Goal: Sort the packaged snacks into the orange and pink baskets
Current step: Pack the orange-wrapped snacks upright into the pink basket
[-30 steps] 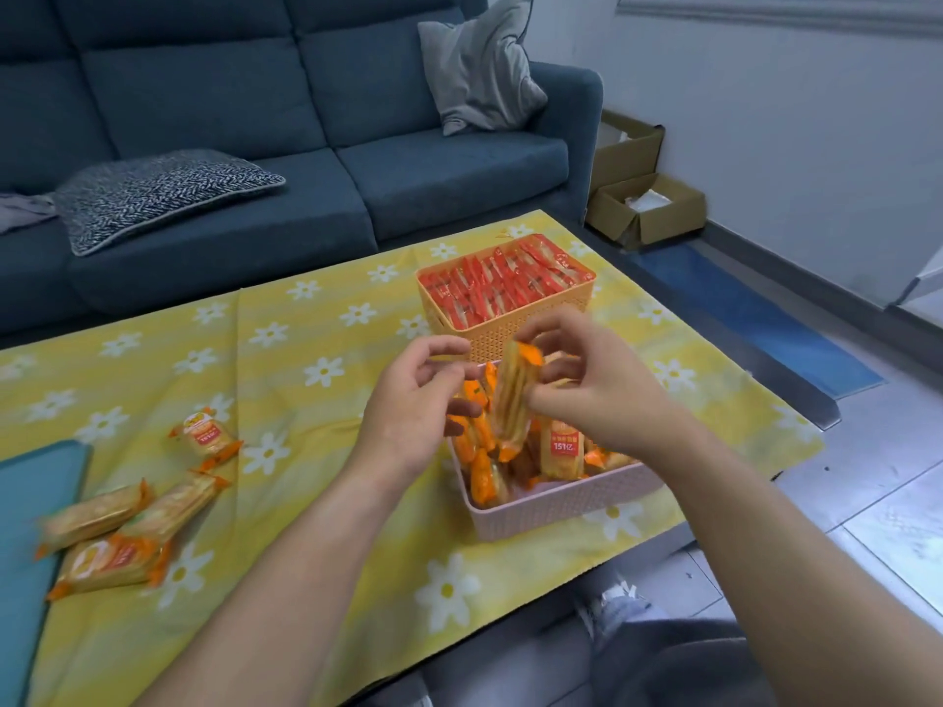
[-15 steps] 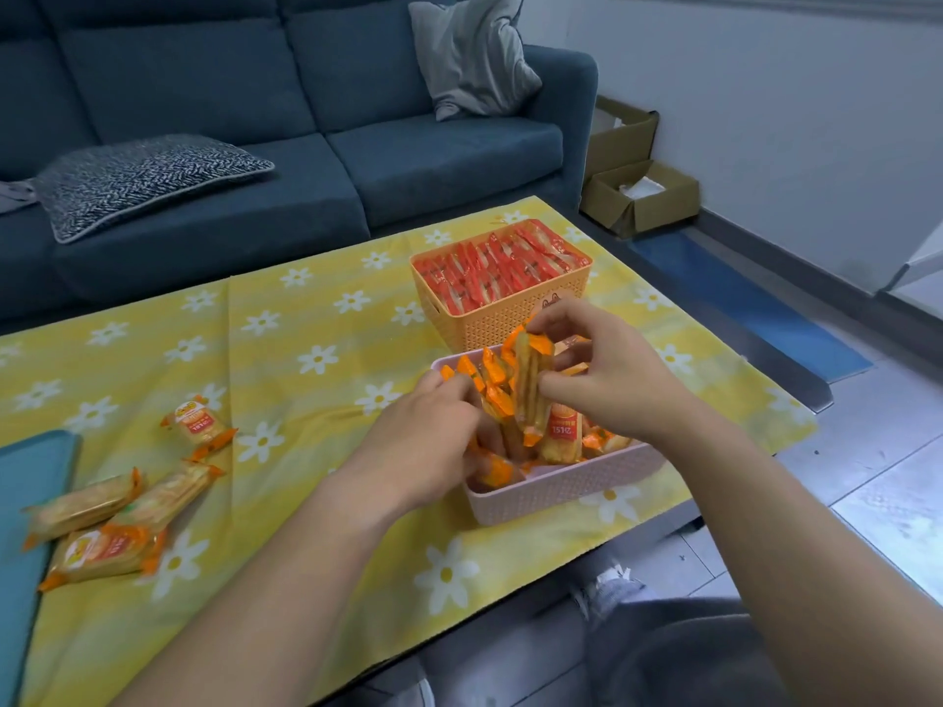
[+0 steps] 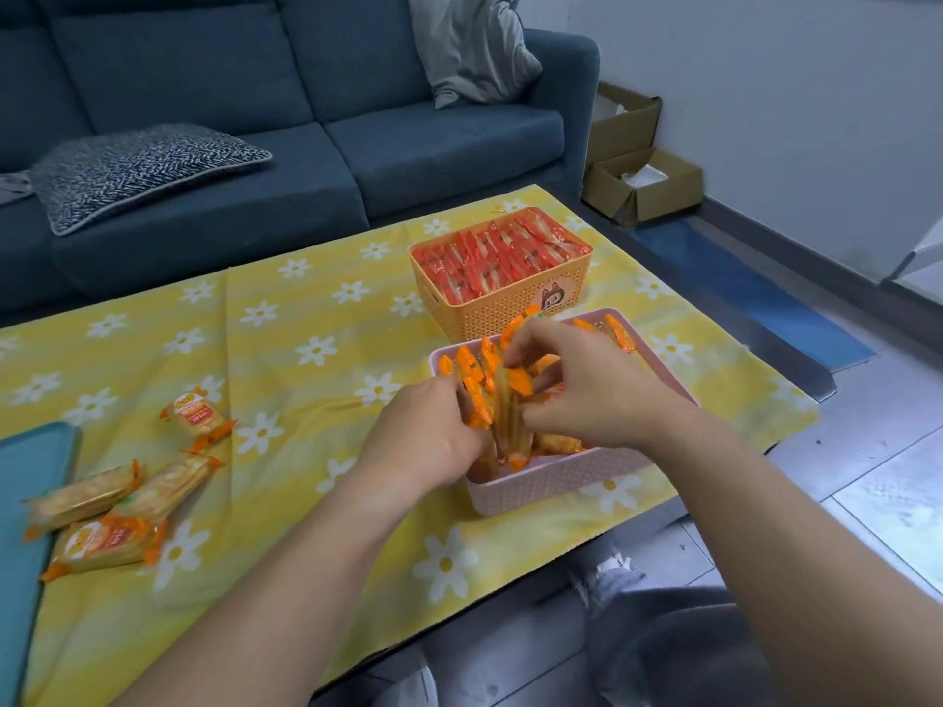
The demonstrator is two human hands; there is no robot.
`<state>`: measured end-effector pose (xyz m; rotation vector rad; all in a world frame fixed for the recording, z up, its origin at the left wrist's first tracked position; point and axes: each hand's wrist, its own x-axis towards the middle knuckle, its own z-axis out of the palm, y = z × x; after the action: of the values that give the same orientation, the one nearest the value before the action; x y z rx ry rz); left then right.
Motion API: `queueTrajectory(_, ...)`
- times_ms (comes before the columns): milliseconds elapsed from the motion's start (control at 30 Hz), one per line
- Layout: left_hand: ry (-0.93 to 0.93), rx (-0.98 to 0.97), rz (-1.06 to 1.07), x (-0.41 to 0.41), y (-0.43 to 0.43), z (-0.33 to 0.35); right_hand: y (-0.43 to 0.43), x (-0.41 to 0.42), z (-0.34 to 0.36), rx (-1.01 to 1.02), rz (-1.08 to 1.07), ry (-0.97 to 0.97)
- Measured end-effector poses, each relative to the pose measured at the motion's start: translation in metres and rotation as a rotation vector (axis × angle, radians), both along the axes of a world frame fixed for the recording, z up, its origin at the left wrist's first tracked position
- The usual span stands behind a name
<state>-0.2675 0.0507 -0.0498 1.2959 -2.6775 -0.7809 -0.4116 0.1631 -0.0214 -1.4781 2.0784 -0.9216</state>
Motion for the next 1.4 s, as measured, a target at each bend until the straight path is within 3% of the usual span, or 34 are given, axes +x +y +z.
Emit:
queueTrajectory(133, -0.064, -0.057, -0.019, 0.000, 0.002, 0.002, -0.005, 0.010, -0.008, 0.112, 0.054, 0.137)
queueTrajectory(233, 0.037, -0.152, -0.075, 0.004, 0.000, 0.002, -0.009, 0.014, -0.014, 0.167, 0.049, 0.157)
queueTrajectory(333, 0.196, -0.025, -0.216, 0.005, 0.003, 0.001, -0.011, 0.017, -0.018, 0.230, 0.066, 0.185)
queueTrajectory(467, 0.098, -0.027, -0.319, 0.004, 0.003, -0.004, -0.007, 0.015, -0.015, 0.300, 0.147, 0.222)
queueTrajectory(567, 0.025, -0.092, -0.299, 0.002, 0.000, -0.006, -0.002, 0.001, -0.004, 0.077, -0.053, 0.129)
queueTrajectory(633, 0.021, -0.112, -0.293, 0.000, 0.000, -0.007, 0.002, -0.012, 0.000, -0.101, -0.249, 0.182)
queueTrajectory(700, -0.003, -0.132, -0.304, -0.001, 0.001, -0.009, 0.004, -0.020, -0.002, -0.030, -0.328, 0.310)
queueTrajectory(833, -0.017, -0.128, -0.303, -0.001, 0.002, -0.008, 0.002, -0.021, -0.010, 0.278, -0.239, 0.410)
queueTrajectory(967, -0.015, -0.125, -0.298, -0.001, 0.000, -0.007, 0.004, -0.025, 0.000, 0.196, -0.175, 0.352)
queueTrajectory(1067, -0.015, -0.122, -0.279, 0.000, -0.002, -0.006, 0.012, -0.023, 0.005, 0.140, -0.035, 0.198)
queueTrajectory(1200, 0.157, -0.165, -0.187, 0.001, -0.004, -0.005, 0.010, -0.014, -0.003, 0.160, 0.004, 0.175)
queueTrajectory(1300, 0.374, -0.014, -0.198, -0.002, 0.003, -0.005, 0.005, -0.013, -0.008, 0.172, 0.000, 0.203)
queueTrajectory(1400, 0.420, 0.125, -0.240, -0.010, 0.014, -0.007, 0.000, -0.007, -0.017, 0.202, 0.075, 0.260)
